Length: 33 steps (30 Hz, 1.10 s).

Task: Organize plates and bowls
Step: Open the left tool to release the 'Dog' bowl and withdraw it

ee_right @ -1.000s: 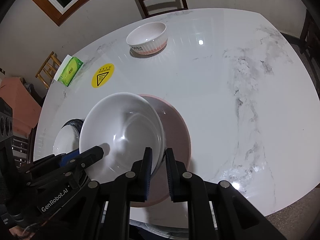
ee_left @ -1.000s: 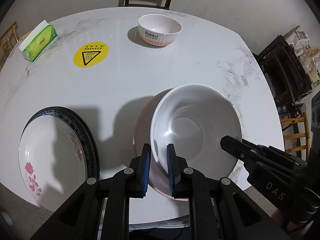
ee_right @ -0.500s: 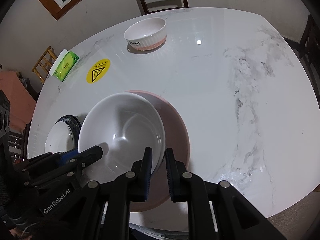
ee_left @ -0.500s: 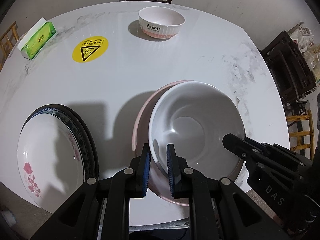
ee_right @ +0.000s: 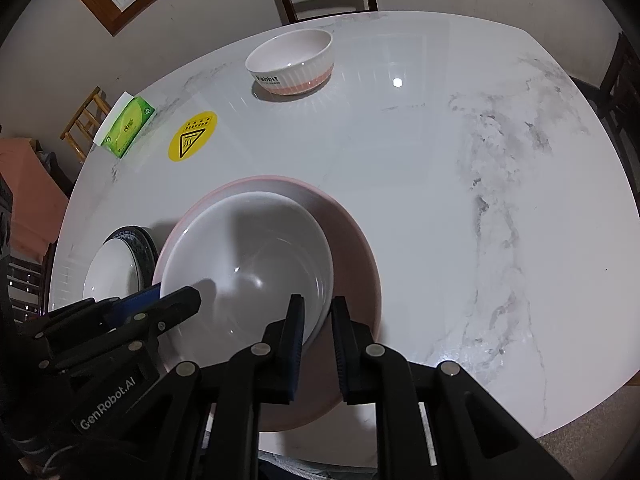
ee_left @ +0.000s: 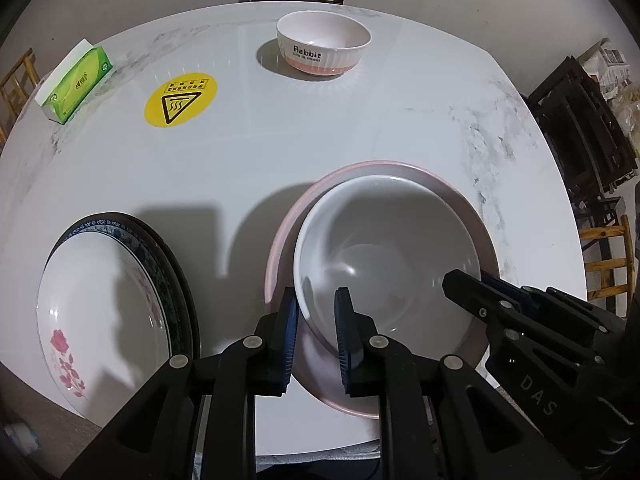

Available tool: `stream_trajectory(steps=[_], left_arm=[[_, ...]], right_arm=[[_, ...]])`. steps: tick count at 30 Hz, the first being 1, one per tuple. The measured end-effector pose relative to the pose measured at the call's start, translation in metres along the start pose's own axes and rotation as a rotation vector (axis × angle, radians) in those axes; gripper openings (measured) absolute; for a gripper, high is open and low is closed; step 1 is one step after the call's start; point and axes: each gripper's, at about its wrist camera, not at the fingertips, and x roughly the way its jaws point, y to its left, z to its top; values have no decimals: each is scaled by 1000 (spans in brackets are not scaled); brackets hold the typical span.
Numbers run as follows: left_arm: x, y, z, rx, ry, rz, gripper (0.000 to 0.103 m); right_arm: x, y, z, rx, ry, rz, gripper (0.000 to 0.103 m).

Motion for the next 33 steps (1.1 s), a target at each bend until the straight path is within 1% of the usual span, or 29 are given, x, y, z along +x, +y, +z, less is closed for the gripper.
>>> stream_trajectory(steps=[4,12,18,24,29,33], left_arm=[[0,0,1,-3,-3,4,15],[0,0,1,4,-3,-11,27],[-2,2,-1,6,-8,-26,27],[-14,0,-1,25,-46,-51,28],[-30,0,0,53,-121,-60,29],[-36,9,7,39,-150,-73,31]], right_arm=[[1,0,0,3,-1,6,15],[-2,-1,-1,11,-12,19,17],[-6,-2,-2,8,-23,13,17],[-18,-1,0,-1,-51,17,17],[-26,-3,7,-10,-80,30,17],[-31,-5,15,-20,-100,42,18]])
